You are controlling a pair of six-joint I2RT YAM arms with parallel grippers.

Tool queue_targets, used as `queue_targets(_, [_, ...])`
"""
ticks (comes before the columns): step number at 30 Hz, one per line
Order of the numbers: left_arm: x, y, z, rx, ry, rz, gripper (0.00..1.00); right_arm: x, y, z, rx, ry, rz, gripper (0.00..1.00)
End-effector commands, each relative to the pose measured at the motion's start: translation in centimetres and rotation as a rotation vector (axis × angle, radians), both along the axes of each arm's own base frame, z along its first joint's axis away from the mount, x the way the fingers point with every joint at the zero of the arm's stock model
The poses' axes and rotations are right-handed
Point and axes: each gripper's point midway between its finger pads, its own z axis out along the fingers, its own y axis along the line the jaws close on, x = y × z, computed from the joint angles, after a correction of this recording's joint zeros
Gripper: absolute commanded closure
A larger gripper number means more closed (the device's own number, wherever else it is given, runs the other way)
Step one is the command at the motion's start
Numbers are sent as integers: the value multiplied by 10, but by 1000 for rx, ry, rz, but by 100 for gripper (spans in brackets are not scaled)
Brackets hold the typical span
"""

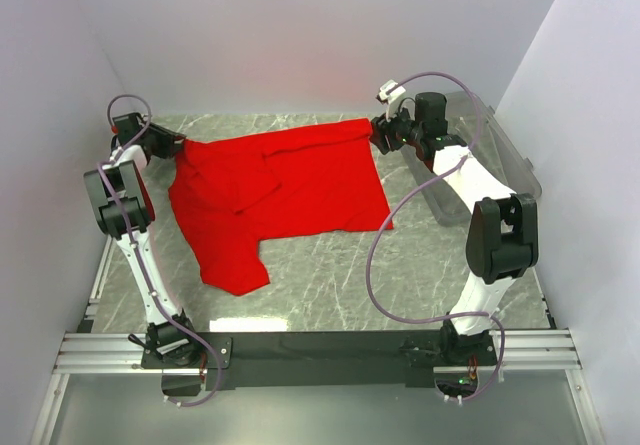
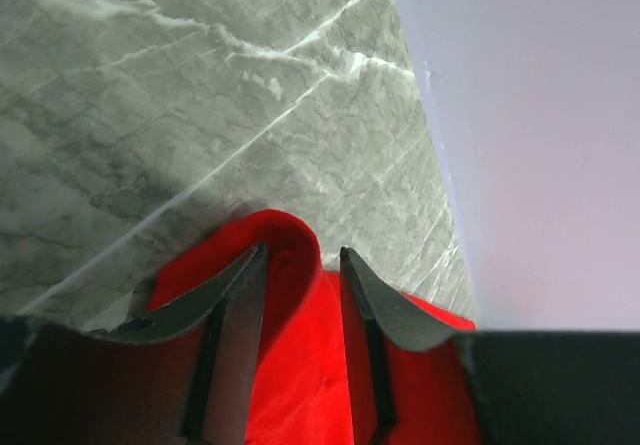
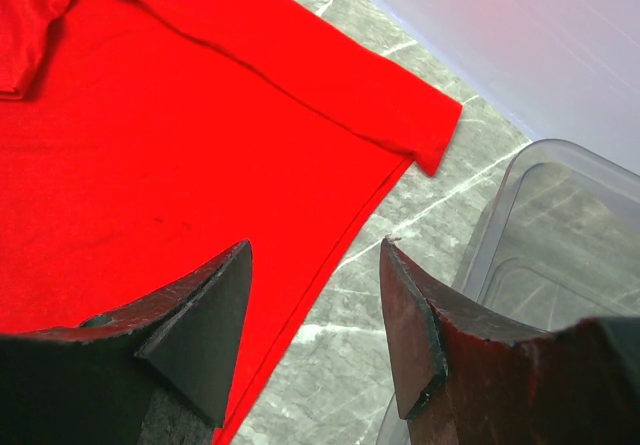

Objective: Fold and stack the t-shirts
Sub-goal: Fold the tshirt

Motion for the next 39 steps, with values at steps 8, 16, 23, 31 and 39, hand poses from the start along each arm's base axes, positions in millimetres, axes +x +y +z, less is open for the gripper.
queue_targets(8, [15,2,13,-13,-63,-20,63,5,-3,22,4,-51,-5,39])
queue_targets(16, [17,-3,7,-47,-65,-46,74,6,-4,24,4,-54,-7,39])
queue_targets(23, [19,-3,11,-56,-77,-50,86,5,-3,23,4,-52,-5,39])
queue_targets(31, [11,12,24,-30,-104,9,99,5,-4,23,5,-54,-5,39])
queue_targets(39, [1,24,31,-12,-114,43,99,5,-3,22,8,-51,-2,39])
